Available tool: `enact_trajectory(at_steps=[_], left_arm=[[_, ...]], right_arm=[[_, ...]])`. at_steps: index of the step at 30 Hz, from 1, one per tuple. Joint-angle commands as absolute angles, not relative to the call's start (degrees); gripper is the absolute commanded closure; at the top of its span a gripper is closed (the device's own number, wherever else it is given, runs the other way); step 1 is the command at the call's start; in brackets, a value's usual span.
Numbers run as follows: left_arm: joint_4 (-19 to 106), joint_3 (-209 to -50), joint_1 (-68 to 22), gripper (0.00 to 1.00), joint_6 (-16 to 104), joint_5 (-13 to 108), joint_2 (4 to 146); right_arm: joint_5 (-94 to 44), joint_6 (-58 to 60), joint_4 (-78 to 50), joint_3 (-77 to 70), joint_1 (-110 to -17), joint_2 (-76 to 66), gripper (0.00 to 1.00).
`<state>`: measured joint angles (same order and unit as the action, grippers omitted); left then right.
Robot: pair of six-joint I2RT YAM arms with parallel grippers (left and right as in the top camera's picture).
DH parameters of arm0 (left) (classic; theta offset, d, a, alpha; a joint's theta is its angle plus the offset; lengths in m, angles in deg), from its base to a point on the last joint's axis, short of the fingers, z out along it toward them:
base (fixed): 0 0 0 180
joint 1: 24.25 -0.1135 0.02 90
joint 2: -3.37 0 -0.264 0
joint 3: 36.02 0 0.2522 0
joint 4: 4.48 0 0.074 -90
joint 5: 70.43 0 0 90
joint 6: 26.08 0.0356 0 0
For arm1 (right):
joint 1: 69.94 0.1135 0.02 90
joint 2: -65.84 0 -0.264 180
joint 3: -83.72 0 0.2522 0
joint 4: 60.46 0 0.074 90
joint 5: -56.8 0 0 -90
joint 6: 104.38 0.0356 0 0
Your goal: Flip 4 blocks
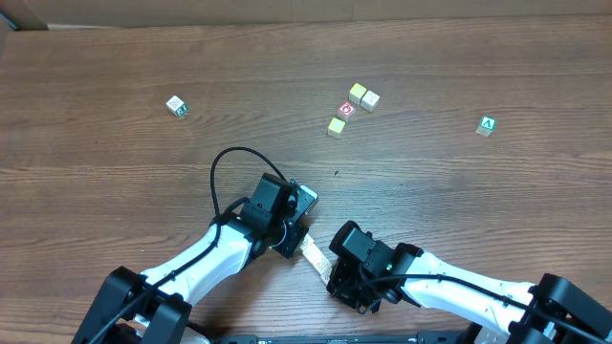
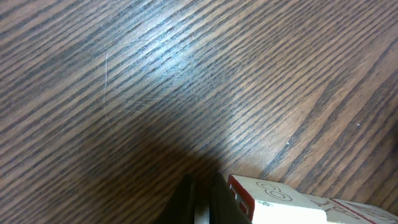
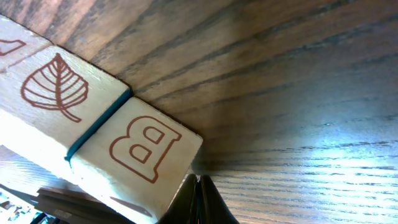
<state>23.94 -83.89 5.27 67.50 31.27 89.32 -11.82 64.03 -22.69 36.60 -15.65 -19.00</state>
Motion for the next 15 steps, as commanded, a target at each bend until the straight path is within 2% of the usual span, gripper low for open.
enact_trajectory(at_steps=[1,15], left_arm=[[24.20,-83.39,5.86,0.96,67.80,32.69,89.97],[23.89,-83.39,5.86,0.96,67.83,32.69,89.97]], right_arm=[[-11.58,64.32,-23.93,35.77,-15.55,-19.15,0.96],[-10.90,64.32,-24.83,35.77,-15.55,-19.15,0.96]])
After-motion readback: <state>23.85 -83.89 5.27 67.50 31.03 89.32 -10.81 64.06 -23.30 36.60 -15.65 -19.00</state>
